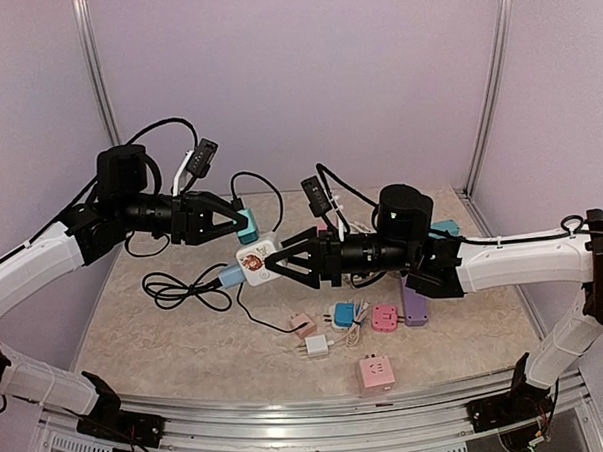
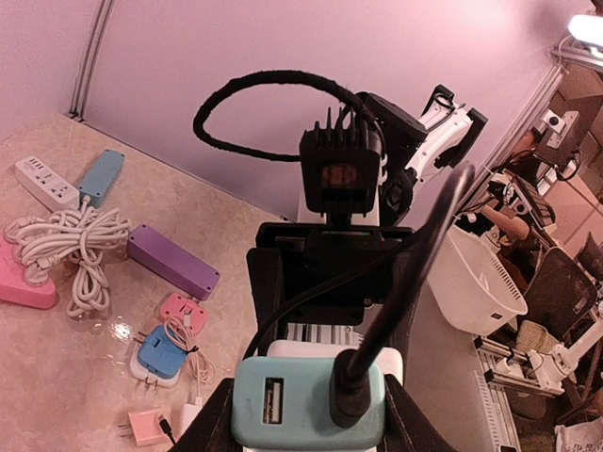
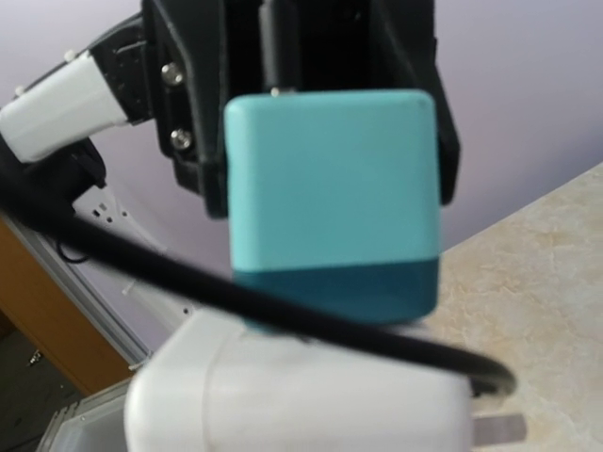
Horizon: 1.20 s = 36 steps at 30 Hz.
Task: Pull the plug off the socket
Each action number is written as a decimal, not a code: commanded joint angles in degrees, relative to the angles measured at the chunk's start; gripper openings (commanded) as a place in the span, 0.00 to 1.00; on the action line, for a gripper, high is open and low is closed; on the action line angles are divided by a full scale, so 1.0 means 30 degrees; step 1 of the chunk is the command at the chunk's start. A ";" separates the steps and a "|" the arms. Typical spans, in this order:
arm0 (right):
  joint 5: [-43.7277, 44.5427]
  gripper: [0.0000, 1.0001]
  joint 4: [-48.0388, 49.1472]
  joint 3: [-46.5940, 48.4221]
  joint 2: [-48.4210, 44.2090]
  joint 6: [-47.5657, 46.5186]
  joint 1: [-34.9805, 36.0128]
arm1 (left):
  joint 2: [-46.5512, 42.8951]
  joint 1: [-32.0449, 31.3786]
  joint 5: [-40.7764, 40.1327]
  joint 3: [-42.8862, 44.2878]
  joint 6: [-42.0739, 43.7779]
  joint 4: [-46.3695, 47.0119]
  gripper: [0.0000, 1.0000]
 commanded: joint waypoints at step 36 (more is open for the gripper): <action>0.3222 0.00 -0.1149 -0.0536 -0.1350 0.0554 0.0095 | -0.0104 0.0935 -0.0587 -0.0639 -0.1715 0.2085 0.04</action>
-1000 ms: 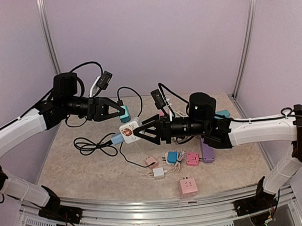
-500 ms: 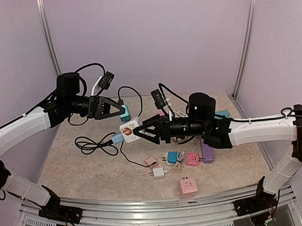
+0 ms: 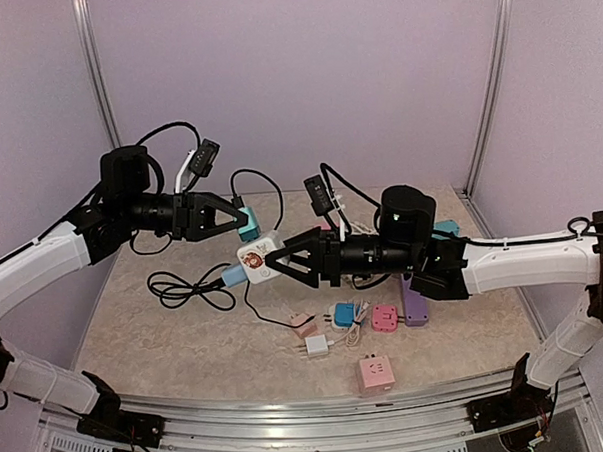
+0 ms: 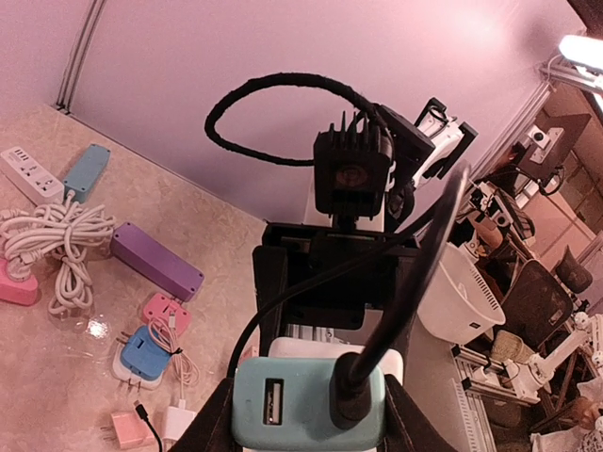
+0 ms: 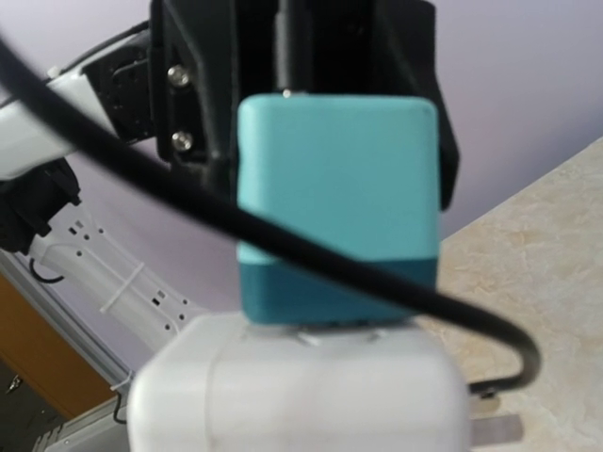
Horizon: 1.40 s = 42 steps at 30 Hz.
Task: Pull the plug off the socket
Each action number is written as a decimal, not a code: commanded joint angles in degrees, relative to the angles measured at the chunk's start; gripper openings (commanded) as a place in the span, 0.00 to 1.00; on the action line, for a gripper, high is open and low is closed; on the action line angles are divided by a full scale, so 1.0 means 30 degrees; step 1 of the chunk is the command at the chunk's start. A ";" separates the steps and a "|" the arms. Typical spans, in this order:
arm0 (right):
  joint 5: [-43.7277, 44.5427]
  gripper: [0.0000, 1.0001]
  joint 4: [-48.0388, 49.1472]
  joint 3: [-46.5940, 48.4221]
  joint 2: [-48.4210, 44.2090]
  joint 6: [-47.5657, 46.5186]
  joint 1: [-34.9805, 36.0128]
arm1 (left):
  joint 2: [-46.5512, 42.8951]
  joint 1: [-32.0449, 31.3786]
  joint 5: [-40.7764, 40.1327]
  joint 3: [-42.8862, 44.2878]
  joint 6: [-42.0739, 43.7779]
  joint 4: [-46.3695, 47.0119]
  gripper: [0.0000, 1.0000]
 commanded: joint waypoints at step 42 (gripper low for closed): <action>-0.0057 0.00 -0.2624 0.0762 -0.0671 -0.2737 0.0169 | 0.0598 0.2012 -0.0208 -0.0105 -0.2719 0.1481 0.03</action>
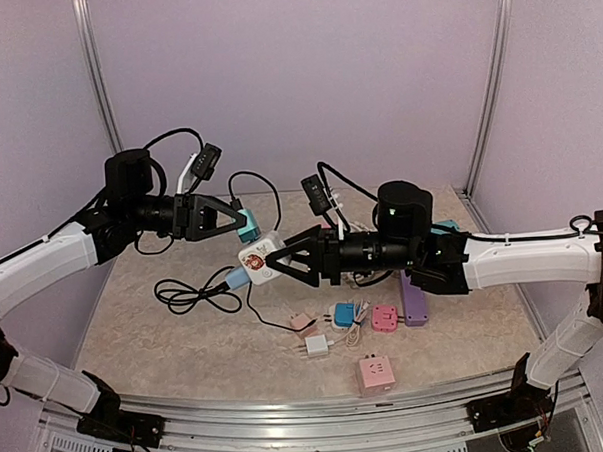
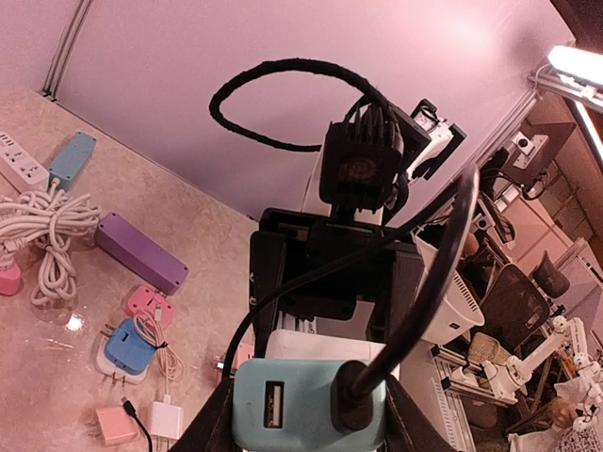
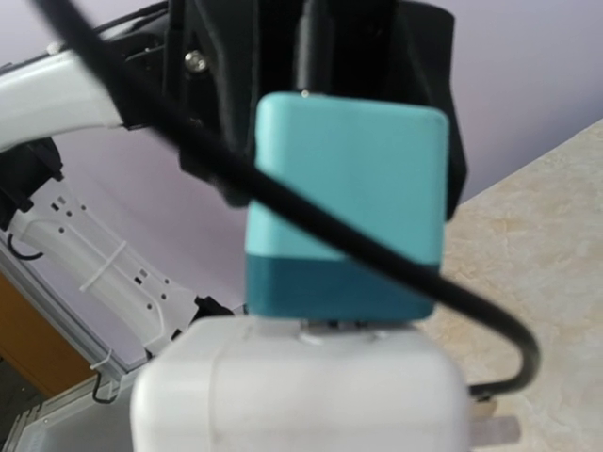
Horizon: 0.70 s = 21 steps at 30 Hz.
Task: Pull the plug off the socket
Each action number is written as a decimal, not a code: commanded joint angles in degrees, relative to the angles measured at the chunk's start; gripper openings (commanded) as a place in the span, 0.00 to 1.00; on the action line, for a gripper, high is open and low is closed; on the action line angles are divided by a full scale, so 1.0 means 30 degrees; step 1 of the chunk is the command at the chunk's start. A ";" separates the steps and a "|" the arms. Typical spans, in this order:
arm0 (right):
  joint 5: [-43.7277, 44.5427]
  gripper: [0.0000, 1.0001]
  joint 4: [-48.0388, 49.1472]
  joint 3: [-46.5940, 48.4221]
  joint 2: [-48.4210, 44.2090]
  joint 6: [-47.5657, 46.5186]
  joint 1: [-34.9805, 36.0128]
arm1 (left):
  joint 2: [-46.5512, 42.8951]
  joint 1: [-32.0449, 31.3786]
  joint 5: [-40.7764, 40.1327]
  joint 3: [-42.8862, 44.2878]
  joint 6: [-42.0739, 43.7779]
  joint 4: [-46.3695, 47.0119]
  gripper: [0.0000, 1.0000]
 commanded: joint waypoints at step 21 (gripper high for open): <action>0.4906 0.00 -0.2118 -0.0112 -0.0454 0.2262 -0.0524 | -0.2704 0.0326 -0.4740 -0.0398 0.1047 -0.0162 0.03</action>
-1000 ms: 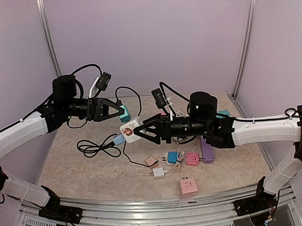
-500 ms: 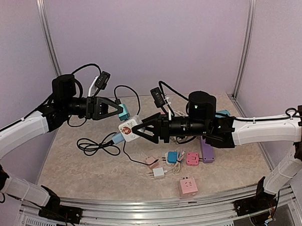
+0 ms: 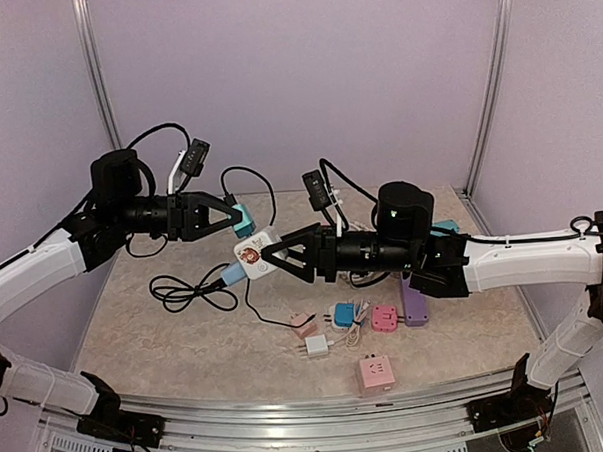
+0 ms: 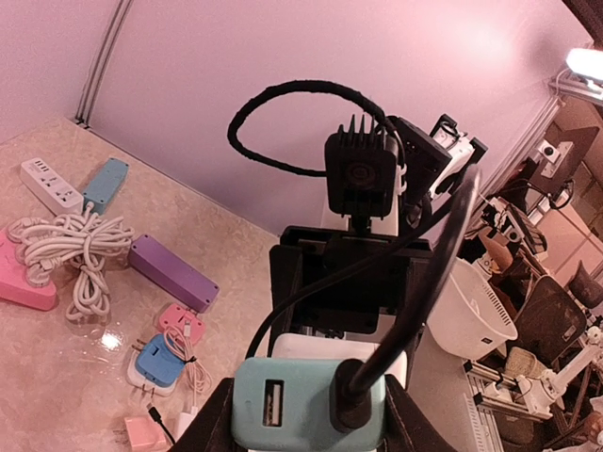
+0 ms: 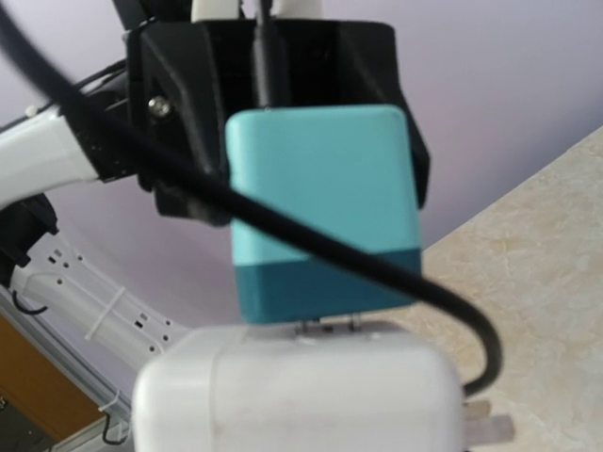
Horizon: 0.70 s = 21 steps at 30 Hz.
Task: Pull the plug off the socket
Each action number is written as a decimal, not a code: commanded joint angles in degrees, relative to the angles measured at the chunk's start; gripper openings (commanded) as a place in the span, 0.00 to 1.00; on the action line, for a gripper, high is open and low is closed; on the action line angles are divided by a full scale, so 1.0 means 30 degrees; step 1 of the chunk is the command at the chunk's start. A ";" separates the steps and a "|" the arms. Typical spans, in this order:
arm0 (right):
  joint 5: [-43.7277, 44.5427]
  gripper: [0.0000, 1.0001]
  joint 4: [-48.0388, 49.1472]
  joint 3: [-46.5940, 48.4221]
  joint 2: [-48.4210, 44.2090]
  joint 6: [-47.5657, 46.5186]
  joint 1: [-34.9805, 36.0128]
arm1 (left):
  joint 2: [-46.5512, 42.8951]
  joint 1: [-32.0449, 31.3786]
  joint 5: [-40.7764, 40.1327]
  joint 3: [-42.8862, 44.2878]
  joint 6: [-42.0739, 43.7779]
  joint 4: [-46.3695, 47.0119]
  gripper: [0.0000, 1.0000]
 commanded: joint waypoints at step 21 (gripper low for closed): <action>0.0005 0.00 -0.2719 -0.0264 -0.0888 -0.1680 -0.0678 | 0.0267 0.1776 -0.1143 0.1115 -0.0879 -0.1134 0.03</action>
